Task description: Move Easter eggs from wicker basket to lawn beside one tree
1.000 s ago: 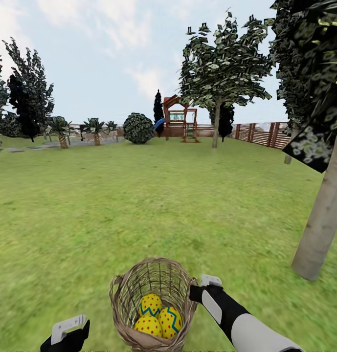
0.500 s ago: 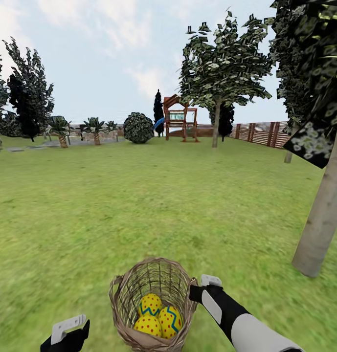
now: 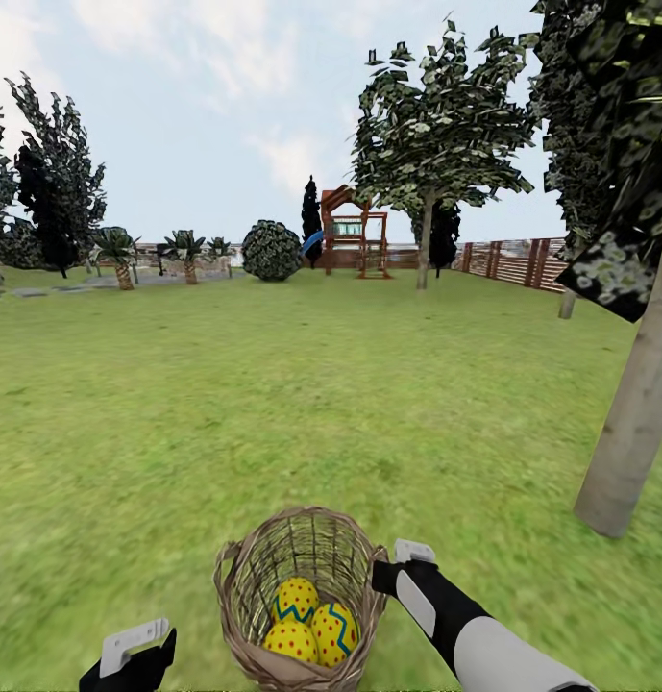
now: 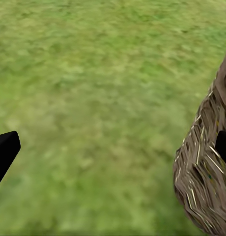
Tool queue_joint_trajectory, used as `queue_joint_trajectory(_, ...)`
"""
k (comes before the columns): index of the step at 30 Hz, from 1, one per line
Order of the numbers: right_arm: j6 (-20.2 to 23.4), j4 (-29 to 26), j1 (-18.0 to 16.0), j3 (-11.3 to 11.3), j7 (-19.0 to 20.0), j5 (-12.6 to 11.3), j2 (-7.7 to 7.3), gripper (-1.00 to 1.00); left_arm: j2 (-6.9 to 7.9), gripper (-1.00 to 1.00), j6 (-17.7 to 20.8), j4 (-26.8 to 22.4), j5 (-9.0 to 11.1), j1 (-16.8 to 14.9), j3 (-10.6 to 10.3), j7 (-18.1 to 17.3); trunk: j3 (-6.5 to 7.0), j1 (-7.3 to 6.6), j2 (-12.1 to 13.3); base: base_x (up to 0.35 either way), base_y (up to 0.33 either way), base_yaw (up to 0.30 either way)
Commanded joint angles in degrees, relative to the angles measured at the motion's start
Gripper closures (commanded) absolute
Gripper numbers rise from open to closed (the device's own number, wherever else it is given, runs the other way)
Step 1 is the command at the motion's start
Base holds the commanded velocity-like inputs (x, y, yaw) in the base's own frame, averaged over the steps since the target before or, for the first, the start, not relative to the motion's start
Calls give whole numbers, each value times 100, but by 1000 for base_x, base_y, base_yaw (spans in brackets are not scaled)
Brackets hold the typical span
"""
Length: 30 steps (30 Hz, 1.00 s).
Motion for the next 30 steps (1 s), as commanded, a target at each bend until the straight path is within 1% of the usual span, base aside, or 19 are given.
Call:
queue_joint_trajectory(1,20,-17,-4,35,-46,-68,-2,100,3,-100,25,-13,53,1,-5,28,-23,22,-44,0,0,0)
queue_joint_trajectory(30,20,-15,-4,41,-46,-68,-2,100,3,-100,19,-13,43,1,-5,28,-544,659,-1207,0,0,0)
